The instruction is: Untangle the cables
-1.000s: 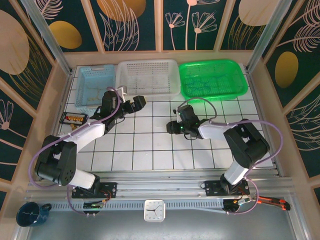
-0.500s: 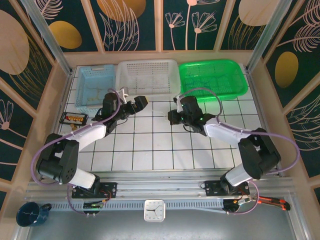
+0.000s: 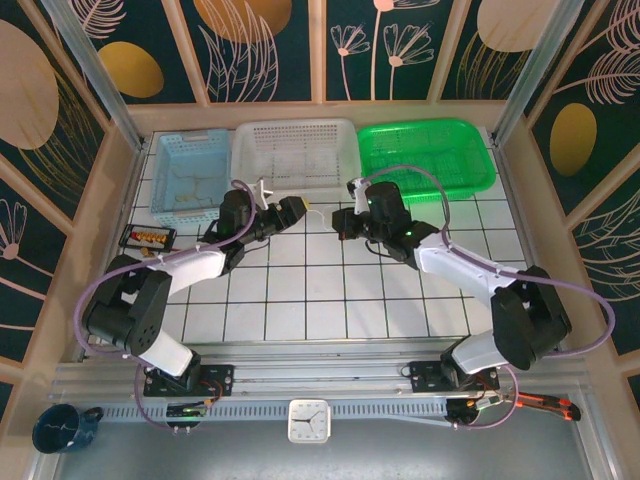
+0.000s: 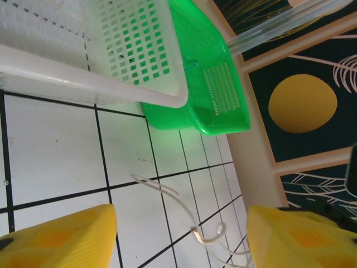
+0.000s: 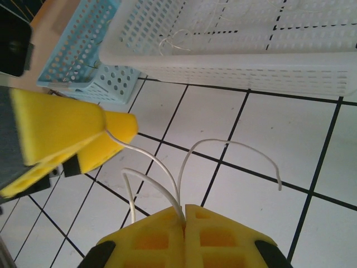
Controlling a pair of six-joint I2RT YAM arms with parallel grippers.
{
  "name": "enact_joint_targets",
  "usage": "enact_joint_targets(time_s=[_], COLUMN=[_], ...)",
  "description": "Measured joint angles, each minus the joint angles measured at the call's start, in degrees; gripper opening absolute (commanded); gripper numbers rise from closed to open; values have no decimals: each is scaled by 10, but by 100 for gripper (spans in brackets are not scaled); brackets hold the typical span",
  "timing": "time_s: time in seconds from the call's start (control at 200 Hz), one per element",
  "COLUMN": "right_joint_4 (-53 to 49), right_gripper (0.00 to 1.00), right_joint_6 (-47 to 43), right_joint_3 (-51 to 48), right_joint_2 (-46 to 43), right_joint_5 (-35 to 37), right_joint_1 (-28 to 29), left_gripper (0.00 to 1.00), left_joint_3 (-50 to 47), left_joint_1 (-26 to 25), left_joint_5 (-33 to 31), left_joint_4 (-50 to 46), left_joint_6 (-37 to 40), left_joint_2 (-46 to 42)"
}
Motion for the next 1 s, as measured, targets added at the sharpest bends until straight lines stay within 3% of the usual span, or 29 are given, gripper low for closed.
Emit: enact_joint_targets(time_s=[0.15, 0.23, 0.305, 0.445, 0.575, 0.746, 1.001], right_joint_4=[0, 0, 1, 7, 32, 51, 56], right_gripper=[0, 0, 0, 0, 23, 42, 57], right_joint_6=[7, 9, 9, 12, 30, 53, 66], right_joint_3=[0, 0, 0, -3, -29, -74, -103], right_joint_2=[-6, -7, -7, -8, -17, -34, -71], right_joint_5=[-2, -2, -2, -1, -2, -6, -6], right_joint_1=[0, 0, 0, -5, -26, -60, -75], left_gripper=[41, 24, 0, 0, 0, 0, 0], left_joint_3=[17, 27, 32, 54, 96, 201, 392], left_joint_1=[-9, -14, -17, -19, -19, -14, 20], left_joint_5=[3, 6, 7, 12, 8, -7, -9], left_joint_4=[7, 17, 25, 28, -5, -70, -146], left_joint_6=[-6, -12, -20, -21, -5, 35, 88], left_joint_2=[25, 34, 35, 35, 31, 28, 65])
